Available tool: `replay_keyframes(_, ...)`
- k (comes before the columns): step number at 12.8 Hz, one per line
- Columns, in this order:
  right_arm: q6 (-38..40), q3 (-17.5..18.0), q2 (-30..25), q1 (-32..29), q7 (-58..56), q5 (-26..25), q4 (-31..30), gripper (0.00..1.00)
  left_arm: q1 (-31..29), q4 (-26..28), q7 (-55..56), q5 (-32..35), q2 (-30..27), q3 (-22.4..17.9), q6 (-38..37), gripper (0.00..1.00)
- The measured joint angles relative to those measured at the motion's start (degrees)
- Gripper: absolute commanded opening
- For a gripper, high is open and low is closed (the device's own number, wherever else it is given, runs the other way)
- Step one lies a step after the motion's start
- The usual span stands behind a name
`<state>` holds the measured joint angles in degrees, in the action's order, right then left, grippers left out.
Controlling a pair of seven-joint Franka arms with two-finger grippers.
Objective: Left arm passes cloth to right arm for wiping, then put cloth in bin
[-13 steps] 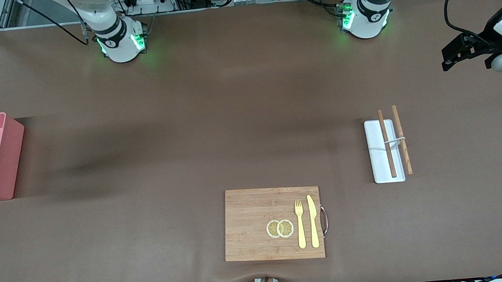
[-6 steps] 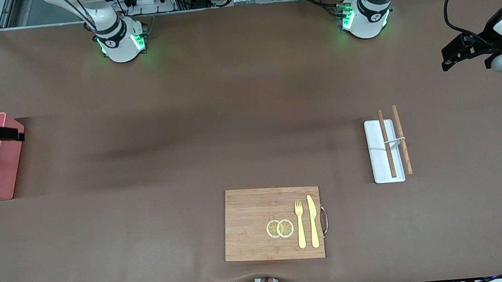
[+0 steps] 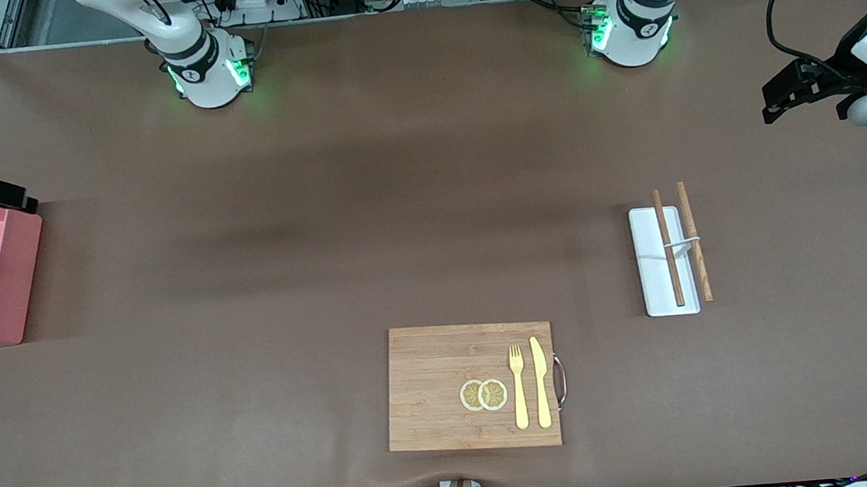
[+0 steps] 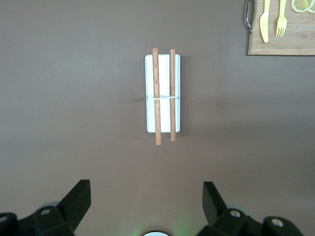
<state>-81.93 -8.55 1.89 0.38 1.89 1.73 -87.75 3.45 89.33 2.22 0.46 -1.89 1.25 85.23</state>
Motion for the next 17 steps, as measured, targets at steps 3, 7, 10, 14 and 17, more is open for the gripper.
replay_keyframes(3,0.05,0.08,-3.31,-3.64,-4.41,0.0,-0.13,1.0,0.0,0.0,0.0,0.0,0.06,0.0,0.0,1.0)
replay_keyframes(7,0.06,1.11,-5.83,-4.43,-4.88,0.0,-0.47,1.0,0.0,0.0,-0.01,0.0,0.07,0.0,0.0,1.0)
replay_keyframes(10,-3.03,1.52,-4.58,-4.44,-4.87,0.0,-0.96,1.0,0.0,0.0,-0.03,0.0,0.08,0.0,0.01,1.0)
replay_keyframes(14,-5.73,1.55,-2.39,-4.43,-4.87,-0.01,-1.33,1.0,-0.01,0.0,-0.07,0.0,0.18,-0.01,0.03,1.0)
replay_keyframes(17,-5.74,1.57,-2.38,-4.43,-4.87,-0.01,-1.31,1.0,-0.01,0.0,-0.07,0.0,0.42,-0.01,0.03,1.0)
